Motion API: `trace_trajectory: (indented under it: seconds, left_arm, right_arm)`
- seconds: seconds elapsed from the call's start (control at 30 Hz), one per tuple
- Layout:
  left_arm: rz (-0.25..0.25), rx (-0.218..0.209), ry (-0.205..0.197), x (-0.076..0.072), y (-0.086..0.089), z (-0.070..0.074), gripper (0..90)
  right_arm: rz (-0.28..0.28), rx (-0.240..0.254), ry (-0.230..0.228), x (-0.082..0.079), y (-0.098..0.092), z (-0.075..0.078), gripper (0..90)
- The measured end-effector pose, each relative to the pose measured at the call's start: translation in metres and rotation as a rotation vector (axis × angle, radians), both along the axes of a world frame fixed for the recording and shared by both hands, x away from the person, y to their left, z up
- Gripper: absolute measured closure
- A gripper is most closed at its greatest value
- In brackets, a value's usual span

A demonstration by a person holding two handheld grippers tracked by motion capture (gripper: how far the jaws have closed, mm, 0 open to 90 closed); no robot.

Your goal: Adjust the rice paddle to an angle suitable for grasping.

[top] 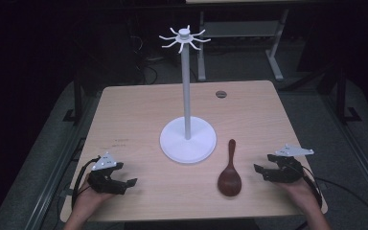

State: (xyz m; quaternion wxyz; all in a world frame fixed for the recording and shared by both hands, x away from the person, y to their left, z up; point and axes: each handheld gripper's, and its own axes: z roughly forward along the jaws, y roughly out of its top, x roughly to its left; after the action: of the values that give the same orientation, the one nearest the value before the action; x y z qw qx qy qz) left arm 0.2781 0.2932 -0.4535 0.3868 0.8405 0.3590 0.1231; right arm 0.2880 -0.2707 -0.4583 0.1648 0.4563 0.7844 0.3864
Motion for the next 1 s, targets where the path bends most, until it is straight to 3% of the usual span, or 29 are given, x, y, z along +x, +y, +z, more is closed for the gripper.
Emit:
trace_trajectory:
  seconds: [0.13,0.27,0.37,0.47,0.5,0.63,0.67,0.7,0.9,1.0]
  left_arm:
    - [0.012,-0.014,-0.003,0.0,-0.001,0.0,12.5]
    - [-0.009,0.012,-0.002,0.0,-0.002,-0.001,12.5]
    - [-0.009,0.003,0.004,-0.002,-0.003,-0.002,12.5]
    - [-0.01,-0.004,-0.003,-0.003,-0.005,-0.001,12.5]
    - [-0.015,0.0,-0.009,-0.003,-0.005,-0.001,12.5]
    - [-0.026,0.012,0.001,-0.002,-0.007,-0.001,12.5]
    - [-0.026,0.012,0.001,-0.002,-0.007,-0.001,12.5]
    - [-0.024,0.01,0.002,-0.002,-0.008,-0.002,12.5]
    - [-0.017,-0.001,0.009,-0.004,-0.009,-0.003,12.5]
    - [-0.022,0.005,0.007,-0.003,-0.008,-0.002,12.7]
  right_arm:
    - [0.001,0.003,0.008,-0.001,0.0,-0.001,30.1]
    - [0.001,0.007,0.021,0.0,-0.001,0.0,34.4]
    - [-0.009,0.004,0.017,0.0,0.001,0.002,36.7]
    - [-0.006,0.004,0.012,0.001,0.004,0.006,43.7]
    - [0.012,0.01,0.018,0.003,0.007,0.009,56.3]
    - [0.03,0.016,0.026,0.005,0.016,0.016,79.2]
    - [0.03,0.016,0.026,0.005,0.016,0.016,79.2]
    - [0.047,0.029,0.036,0.006,0.019,0.019,88.2]
    - [0.112,0.052,0.048,0.007,0.033,0.025,90.0]
    - [0.187,0.05,0.055,0.006,0.055,0.029,90.0]
